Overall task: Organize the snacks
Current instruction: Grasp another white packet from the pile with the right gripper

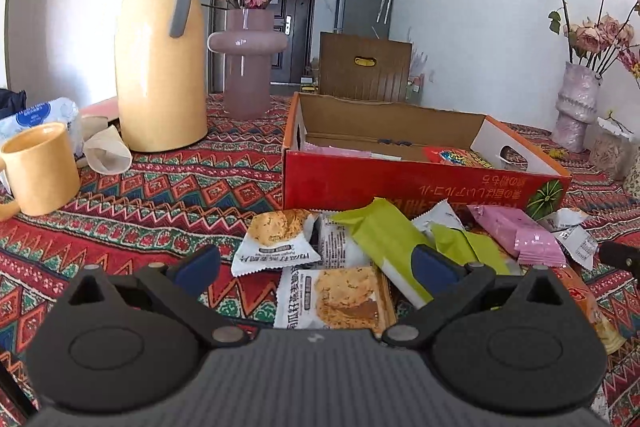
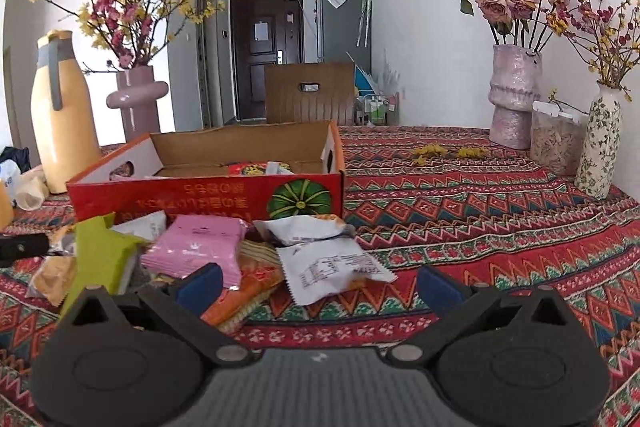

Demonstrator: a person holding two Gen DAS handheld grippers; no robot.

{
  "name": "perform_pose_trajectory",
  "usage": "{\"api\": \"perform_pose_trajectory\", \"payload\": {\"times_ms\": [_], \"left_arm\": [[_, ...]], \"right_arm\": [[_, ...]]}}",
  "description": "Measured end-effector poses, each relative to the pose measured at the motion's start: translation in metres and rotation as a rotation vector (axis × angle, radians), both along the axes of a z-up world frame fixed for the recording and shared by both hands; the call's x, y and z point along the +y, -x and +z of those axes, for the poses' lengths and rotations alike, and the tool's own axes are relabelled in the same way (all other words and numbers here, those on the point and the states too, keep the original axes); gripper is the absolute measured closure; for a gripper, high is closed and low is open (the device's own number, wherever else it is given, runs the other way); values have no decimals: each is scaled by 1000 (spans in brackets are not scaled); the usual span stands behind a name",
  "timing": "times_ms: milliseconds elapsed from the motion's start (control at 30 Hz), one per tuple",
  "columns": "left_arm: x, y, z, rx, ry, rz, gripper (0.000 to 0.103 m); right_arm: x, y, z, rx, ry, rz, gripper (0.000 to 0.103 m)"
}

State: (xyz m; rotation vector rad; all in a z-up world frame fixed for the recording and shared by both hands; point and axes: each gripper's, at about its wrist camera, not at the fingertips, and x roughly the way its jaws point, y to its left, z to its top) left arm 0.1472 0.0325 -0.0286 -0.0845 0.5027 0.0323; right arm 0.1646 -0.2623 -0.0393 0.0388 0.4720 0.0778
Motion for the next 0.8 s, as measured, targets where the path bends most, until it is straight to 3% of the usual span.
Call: {"api": "perform_pose_trajectory", "payload": {"times_ms": [167, 367, 667, 800], "left_arm": [[3, -2, 0, 10, 26, 4, 0], [4, -2, -1, 16, 34, 6, 0], [6, -3, -2, 25, 47, 10, 0], [6, -4, -2, 25, 48, 11, 0]], "right_arm": [[-4, -25, 6, 25, 60, 13, 0], [-11, -71, -1, 145, 63, 34, 1], [-16, -98, -20, 226, 4, 55, 26], [-15, -95, -22, 219, 11, 56, 31]]}}
